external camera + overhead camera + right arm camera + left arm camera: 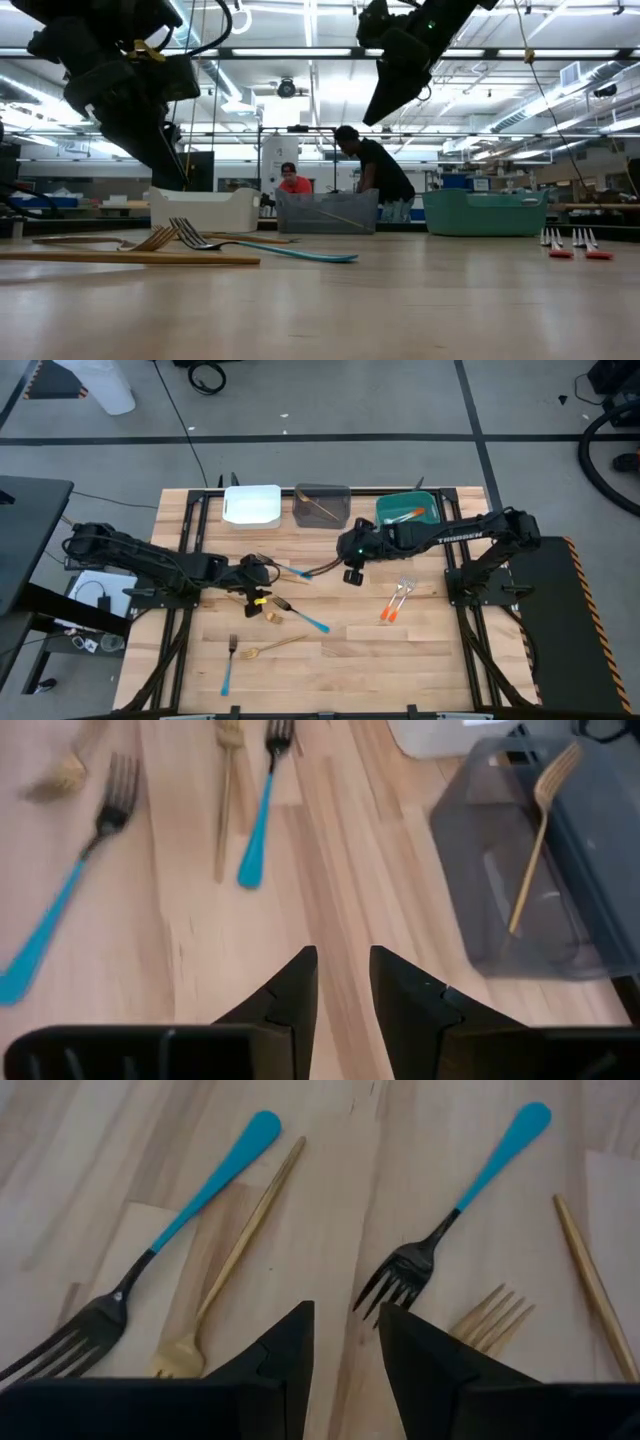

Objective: Sort silverware by color (type)
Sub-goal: Put the middle blue fork into the white bin

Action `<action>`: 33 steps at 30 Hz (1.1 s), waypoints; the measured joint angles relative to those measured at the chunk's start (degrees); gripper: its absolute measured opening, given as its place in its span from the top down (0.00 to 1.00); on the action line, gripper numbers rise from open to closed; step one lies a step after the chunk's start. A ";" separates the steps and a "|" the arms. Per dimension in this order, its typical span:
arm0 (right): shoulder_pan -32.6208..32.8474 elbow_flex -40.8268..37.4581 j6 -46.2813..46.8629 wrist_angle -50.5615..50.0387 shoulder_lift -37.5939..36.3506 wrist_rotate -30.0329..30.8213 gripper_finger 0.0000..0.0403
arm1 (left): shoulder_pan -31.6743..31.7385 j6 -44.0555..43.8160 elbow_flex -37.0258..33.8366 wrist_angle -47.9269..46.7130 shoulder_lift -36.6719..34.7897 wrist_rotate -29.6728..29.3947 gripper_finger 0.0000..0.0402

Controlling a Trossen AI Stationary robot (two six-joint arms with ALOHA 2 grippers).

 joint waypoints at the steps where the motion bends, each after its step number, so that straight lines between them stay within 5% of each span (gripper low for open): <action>1: 0.51 -0.01 0.60 0.24 0.33 0.89 0.74 | 0.00 0.00 0.02 0.72 0.75 0.00 0.69; 9: 3.76 0.00 9.85 0.39 1.43 4.99 0.74 | -2.18 0.15 1.60 1.72 5.06 -1.15 0.69; 23: 8.19 -6.24 15.40 0.48 2.15 3.53 0.74 | -5.01 10.24 16.22 -1.00 17.77 0.01 0.69; 33: 12.02 -9.09 22.89 -0.98 2.14 8.75 0.74 | -5.05 19.10 26.53 -8.47 29.46 0.76 0.69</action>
